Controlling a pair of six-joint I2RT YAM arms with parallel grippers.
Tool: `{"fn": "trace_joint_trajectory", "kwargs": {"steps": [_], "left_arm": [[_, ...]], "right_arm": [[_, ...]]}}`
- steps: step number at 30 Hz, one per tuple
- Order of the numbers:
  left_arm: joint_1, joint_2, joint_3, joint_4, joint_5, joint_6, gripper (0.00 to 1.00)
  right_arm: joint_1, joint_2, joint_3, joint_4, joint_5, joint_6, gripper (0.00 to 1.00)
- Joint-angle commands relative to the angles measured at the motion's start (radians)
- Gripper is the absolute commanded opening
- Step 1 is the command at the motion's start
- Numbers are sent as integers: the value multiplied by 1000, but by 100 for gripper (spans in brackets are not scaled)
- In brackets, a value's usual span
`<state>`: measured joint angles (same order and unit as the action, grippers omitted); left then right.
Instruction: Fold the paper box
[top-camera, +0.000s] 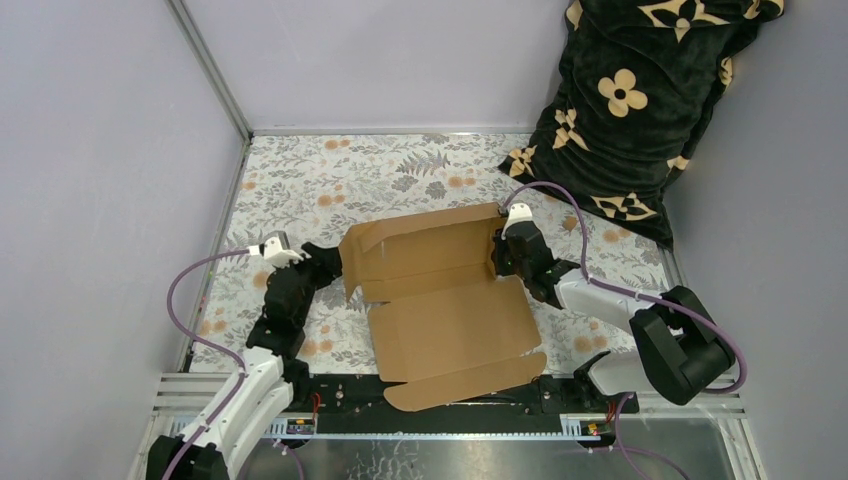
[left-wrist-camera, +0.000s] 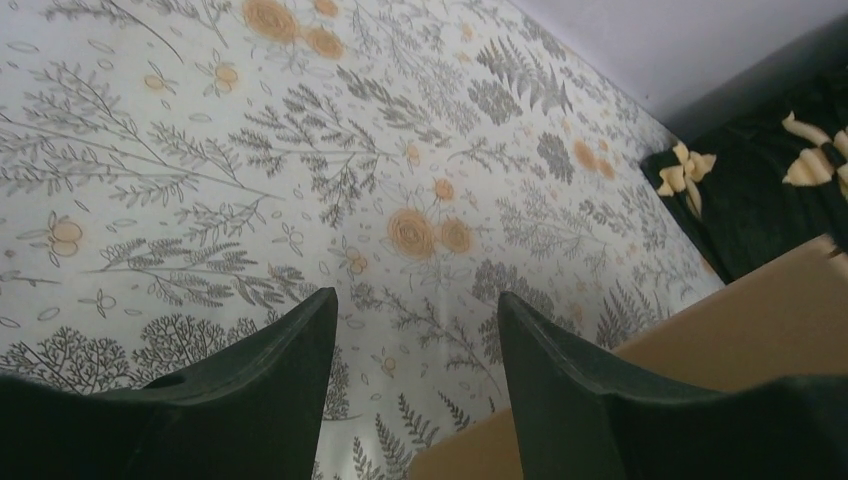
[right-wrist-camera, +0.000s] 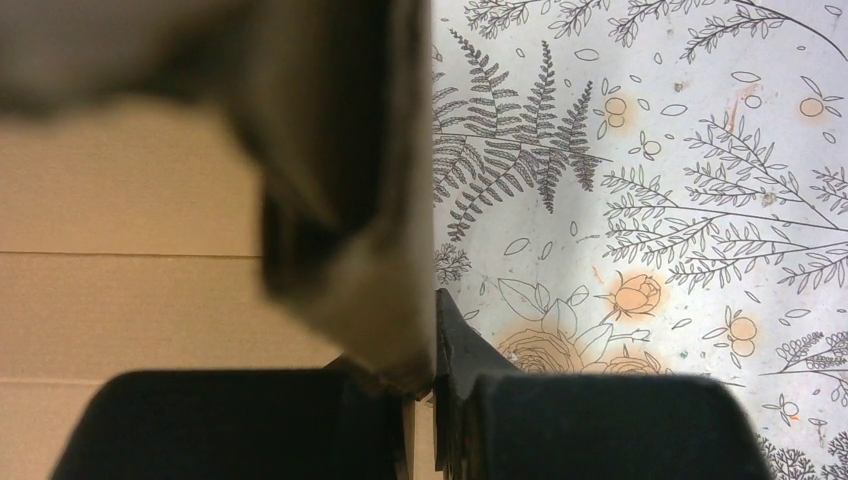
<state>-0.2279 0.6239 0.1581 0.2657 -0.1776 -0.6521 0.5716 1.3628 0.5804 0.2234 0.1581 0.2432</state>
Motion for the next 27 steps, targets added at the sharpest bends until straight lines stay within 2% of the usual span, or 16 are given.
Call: {"fn": "trace_joint_trajectory", "kwargs": {"steps": [1,5,19,27], "left_arm": [[6,-36,-43,108,84,7,67],[6,-25,-60,156,110,26,71],[6,42,-77,311,237,37,72],[6,-9,-99,303,287,34,72]], "right_arm": [[-16,35,18,-41,-66,18,4],[-16,45,29,-46,-93,13,4],[-16,84,71,-83,-148,-2,4],[-18,134,100,-106,-154,-1,4]]}}
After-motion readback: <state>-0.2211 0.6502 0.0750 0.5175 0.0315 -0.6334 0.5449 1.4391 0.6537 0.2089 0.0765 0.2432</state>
